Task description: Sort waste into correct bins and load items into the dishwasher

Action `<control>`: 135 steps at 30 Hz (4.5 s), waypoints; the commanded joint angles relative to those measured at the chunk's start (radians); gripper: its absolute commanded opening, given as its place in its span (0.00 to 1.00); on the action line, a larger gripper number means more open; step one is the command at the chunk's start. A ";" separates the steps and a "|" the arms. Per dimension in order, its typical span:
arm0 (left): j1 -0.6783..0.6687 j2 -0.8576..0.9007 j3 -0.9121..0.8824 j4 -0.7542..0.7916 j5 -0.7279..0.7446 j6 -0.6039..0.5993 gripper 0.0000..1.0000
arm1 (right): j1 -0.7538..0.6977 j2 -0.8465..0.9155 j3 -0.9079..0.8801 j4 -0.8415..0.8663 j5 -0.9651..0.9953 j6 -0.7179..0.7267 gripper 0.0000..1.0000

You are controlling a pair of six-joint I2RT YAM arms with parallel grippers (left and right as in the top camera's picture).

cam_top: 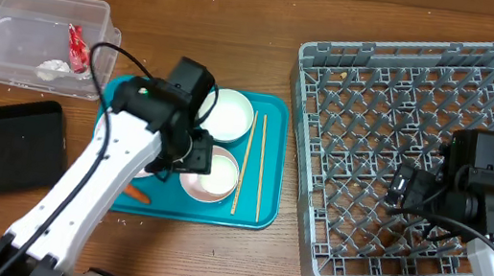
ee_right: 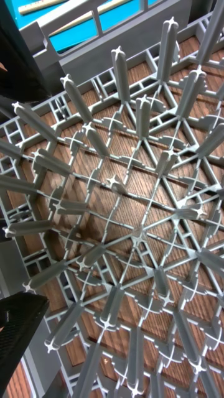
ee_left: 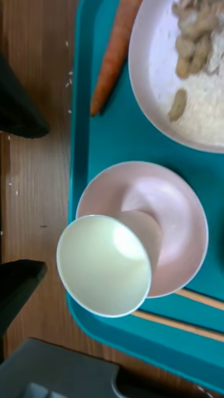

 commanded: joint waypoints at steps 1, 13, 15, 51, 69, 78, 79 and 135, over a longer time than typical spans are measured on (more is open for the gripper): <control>0.001 0.062 -0.024 0.048 0.043 0.023 0.66 | 0.008 -0.007 0.023 0.002 0.013 0.008 1.00; 0.002 0.290 -0.025 0.130 0.052 0.030 0.06 | 0.008 -0.007 0.023 0.001 0.014 0.008 1.00; 0.004 0.293 -0.024 0.127 0.051 0.043 0.04 | 0.008 -0.007 0.023 0.002 0.014 0.008 1.00; 0.034 0.299 0.339 0.005 1.368 0.523 0.04 | 0.015 0.064 0.023 0.346 -1.297 -0.531 1.00; -0.011 0.299 0.339 0.038 1.368 0.508 0.04 | 0.062 0.064 0.023 0.426 -1.427 -0.531 0.77; -0.011 0.299 0.339 0.038 1.368 0.508 0.04 | 0.062 0.064 0.023 0.431 -1.426 -0.532 0.63; -0.011 0.299 0.339 0.038 1.368 0.508 0.04 | 0.062 0.064 0.023 0.433 -1.426 -0.532 0.61; 0.161 0.187 0.340 -0.151 -0.002 0.123 0.22 | -0.698 0.384 0.237 0.012 0.006 -0.015 0.53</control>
